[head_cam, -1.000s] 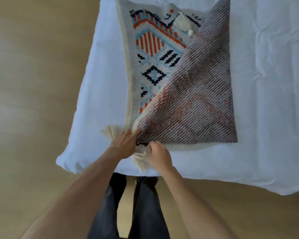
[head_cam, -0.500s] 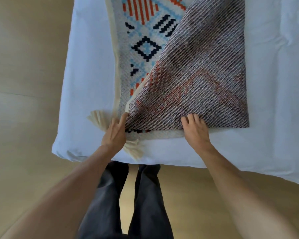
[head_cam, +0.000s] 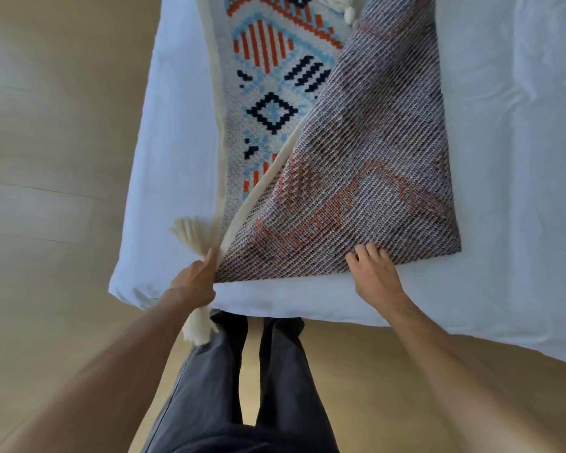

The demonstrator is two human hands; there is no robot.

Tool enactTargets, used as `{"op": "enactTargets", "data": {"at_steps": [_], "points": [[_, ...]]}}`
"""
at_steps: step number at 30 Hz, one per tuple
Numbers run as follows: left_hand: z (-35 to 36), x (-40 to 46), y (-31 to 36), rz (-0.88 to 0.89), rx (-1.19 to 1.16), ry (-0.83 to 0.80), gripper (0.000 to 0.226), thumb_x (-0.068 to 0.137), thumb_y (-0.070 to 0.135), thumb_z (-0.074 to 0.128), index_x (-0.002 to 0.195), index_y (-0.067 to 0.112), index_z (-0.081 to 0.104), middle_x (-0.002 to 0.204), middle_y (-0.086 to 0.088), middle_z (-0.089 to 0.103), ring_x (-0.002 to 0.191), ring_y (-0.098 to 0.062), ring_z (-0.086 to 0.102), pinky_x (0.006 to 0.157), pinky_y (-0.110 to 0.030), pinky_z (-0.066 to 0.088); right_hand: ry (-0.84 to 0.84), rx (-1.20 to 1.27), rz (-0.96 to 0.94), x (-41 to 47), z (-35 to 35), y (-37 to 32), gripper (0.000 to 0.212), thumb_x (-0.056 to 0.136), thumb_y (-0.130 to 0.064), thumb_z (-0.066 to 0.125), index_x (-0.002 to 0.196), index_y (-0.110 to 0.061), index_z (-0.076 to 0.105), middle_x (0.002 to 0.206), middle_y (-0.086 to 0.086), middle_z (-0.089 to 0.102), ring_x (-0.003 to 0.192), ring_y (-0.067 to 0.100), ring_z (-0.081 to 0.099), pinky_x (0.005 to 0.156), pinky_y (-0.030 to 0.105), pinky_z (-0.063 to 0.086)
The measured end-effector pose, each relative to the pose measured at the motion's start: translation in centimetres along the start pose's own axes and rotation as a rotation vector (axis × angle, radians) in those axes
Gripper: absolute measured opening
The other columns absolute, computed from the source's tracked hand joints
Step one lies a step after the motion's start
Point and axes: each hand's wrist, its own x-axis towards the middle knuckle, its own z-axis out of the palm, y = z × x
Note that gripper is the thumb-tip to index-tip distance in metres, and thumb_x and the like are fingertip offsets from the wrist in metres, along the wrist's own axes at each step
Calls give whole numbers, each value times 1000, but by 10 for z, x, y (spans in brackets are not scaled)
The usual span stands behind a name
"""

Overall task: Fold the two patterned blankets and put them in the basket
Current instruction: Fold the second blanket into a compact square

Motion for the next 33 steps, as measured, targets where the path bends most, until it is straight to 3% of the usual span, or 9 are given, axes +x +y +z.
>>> {"op": "enactTargets", "data": {"at_steps": [2,5,10,13,17,20,27,31,33], "points": [[-3,7,5,-28,-16,-17,68,77,3,54,136,14,21,96,-14,52,86,-35,57,64,-38,46,-142,13,35,0,3,-5,28,63,3,65,89,-6,60,88,11,58,81,28,54,67,38,46],[-16,20,21,-42,-100,-19,75,78,19,63,139,11,20,110,-15,54,100,-35,56,73,-38,47,-171,64,70,2,4,-10,25,70,1,59,94,-6,59,95,11,57,88,28,53,73,38,44],[-33,47,46,-142,-452,233,40,94,29,41,124,3,37,111,-14,53,96,-31,53,77,-40,43,-86,108,79,10,6,-8,24,70,-1,62,94,-6,59,88,12,56,78,29,52,64,40,45],[-37,60,58,-221,-496,296,27,98,19,37,119,3,43,106,-14,54,92,-30,53,70,-37,37,-26,129,69,18,8,-9,31,69,-4,67,99,-8,60,89,11,55,76,28,52,62,39,46],[-28,58,42,-343,-387,388,30,84,-2,51,114,-1,46,114,-18,50,102,-35,52,79,-41,45,1,168,67,30,7,-14,32,66,-3,68,98,-8,61,89,12,56,75,29,52,61,39,46],[-18,56,29,-384,-454,341,35,84,-7,47,118,-3,42,117,-23,49,105,-39,51,85,-47,49,-13,193,65,34,3,-19,34,62,-2,70,94,-8,61,87,12,56,73,29,52,61,39,46],[-39,56,51,-339,-419,213,36,89,4,36,125,-1,34,106,-17,55,84,-28,49,68,-37,39,-49,273,54,42,-16,-30,34,64,-6,71,96,-9,61,90,11,56,75,27,54,63,39,48],[-57,36,45,-297,-388,180,47,86,11,48,131,3,35,116,-17,51,101,-31,51,87,-41,46,-96,317,15,51,-43,-45,31,77,-8,61,107,-10,58,103,12,56,88,29,55,73,39,47],[-73,21,39,-256,-392,130,51,87,10,50,135,4,33,125,-17,45,109,-32,50,84,-39,47,-106,347,15,59,-62,-54,32,86,-10,50,118,-11,52,116,12,52,100,29,50,83,40,43]]}}
